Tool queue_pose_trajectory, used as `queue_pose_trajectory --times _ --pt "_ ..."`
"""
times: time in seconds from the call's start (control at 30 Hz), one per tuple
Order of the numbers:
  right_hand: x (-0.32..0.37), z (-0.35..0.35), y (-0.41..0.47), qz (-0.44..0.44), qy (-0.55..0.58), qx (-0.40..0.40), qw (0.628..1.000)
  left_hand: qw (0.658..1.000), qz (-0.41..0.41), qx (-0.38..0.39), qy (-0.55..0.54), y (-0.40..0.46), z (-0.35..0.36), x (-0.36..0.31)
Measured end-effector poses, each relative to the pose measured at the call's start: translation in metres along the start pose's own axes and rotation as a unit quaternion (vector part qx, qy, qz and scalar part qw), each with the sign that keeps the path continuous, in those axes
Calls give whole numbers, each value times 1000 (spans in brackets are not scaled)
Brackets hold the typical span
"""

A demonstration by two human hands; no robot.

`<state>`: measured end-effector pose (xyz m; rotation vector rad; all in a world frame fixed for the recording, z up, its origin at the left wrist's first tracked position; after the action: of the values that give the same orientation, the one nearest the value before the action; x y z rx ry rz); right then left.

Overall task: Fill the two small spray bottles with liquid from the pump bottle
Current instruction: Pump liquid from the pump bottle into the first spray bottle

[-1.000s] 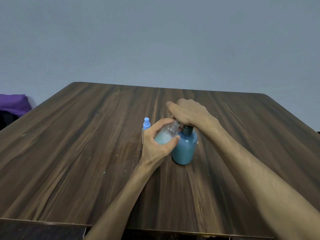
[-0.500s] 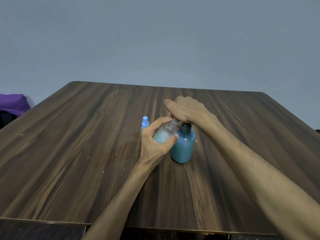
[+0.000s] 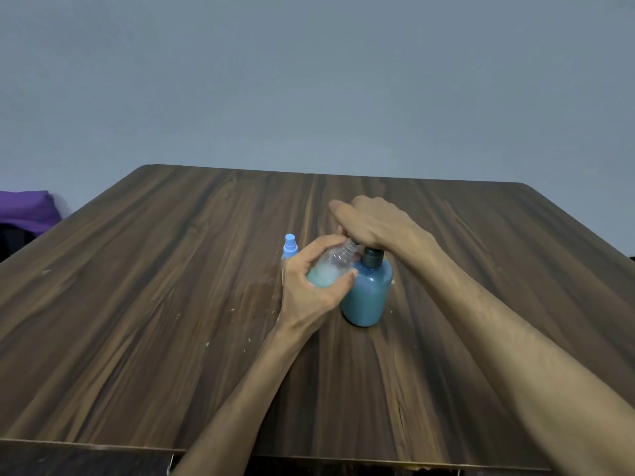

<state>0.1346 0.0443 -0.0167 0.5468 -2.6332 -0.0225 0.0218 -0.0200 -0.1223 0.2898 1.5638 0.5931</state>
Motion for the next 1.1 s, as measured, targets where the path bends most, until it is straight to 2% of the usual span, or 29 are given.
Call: queue_pose_trajectory --times 0.13,0.27,0.4,0.53,0.67,0.8,0.97,1.1 --pt "1 -5 -2 -14 3 -52 999 1000 14 -4 4 -1 -1 -4" --pt "0 0 -2 -3 -11 -15 1000 1000 -5 0 1 -1 -1 -1" --pt "0 -7 -1 -7 16 -49 999 1000 7 -8 14 -1 -1 -4" --pt "0 1 -1 2 12 4 1000 1000 0 -13 22 0 -1 -2" --pt "-1 -6 0 -9 30 -20 999 999 8 -22 26 -1 -2 -2" --pt "0 2 0 -3 9 6 1000 999 12 -13 28 0 -1 -4" --pt "-1 -6 2 -12 11 -27 1000 999 23 -20 32 0 -1 -4" --pt "1 1 2 -5 -14 6 1000 999 17 -22 34 1 -3 -3"
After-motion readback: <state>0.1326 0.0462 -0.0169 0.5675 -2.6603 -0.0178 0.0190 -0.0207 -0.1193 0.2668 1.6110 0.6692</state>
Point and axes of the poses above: each hand's wrist, its own y-axis towards the middle knuckle, its own z-axis out of the palm, x = y × z, the point moved 2 cm from there along y, towards the middle knuckle, and after that the axes turned 10 degrees about -z, right-handed, at the moved point
